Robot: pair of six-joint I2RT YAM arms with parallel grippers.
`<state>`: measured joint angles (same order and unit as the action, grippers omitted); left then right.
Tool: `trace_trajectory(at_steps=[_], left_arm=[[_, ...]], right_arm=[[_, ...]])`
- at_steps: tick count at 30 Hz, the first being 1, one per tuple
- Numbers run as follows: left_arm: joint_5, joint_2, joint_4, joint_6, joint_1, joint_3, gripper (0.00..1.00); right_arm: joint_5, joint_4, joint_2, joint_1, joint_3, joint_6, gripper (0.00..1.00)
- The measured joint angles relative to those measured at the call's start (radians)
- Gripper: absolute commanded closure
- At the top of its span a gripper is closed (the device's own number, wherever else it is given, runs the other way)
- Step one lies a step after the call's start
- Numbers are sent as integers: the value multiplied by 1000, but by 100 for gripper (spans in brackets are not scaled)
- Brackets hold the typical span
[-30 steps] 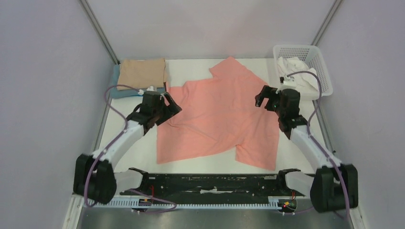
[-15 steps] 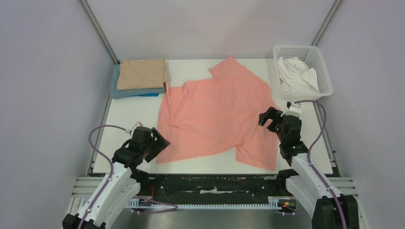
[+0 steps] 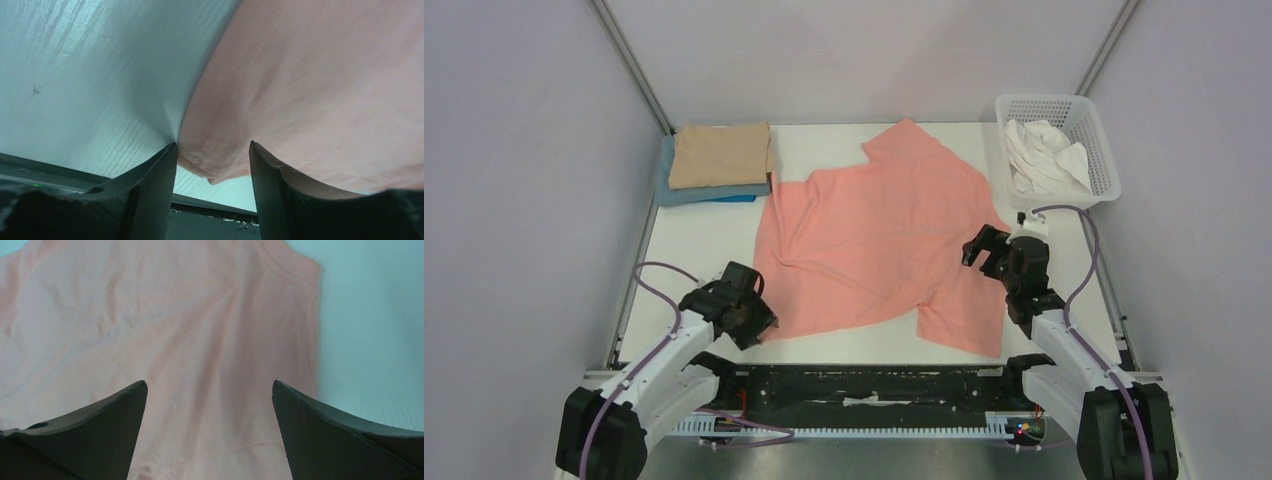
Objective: Fold and stack the t-shirts
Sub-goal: Grab the side of the flattened tshirt closest away from the robot with both arms
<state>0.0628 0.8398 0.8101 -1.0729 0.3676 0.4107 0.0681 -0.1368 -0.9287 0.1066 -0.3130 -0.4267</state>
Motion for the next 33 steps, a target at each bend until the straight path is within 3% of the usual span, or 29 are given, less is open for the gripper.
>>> trace_trajectory(at_steps=[2, 6, 14, 19, 27, 33], left_arm=[[2, 31, 2, -6, 2, 9, 60], [6, 42, 9, -11, 5, 9, 97], [6, 44, 8, -11, 6, 9, 98], [5, 4, 11, -10, 6, 6, 98], [-12, -156, 3, 16, 6, 2, 98], [-13, -167, -4, 16, 6, -20, 98]], right_arm=[[0, 1, 0, 0, -2, 0, 2], [1, 3, 0, 0, -7, 0, 2], [1, 41, 4, 0, -15, 1, 2], [0, 167, 39, 18, -46, 12, 4], [162, 469, 45, 438, -140, -10, 6], [225, 765, 113, 518, -172, -68, 8]])
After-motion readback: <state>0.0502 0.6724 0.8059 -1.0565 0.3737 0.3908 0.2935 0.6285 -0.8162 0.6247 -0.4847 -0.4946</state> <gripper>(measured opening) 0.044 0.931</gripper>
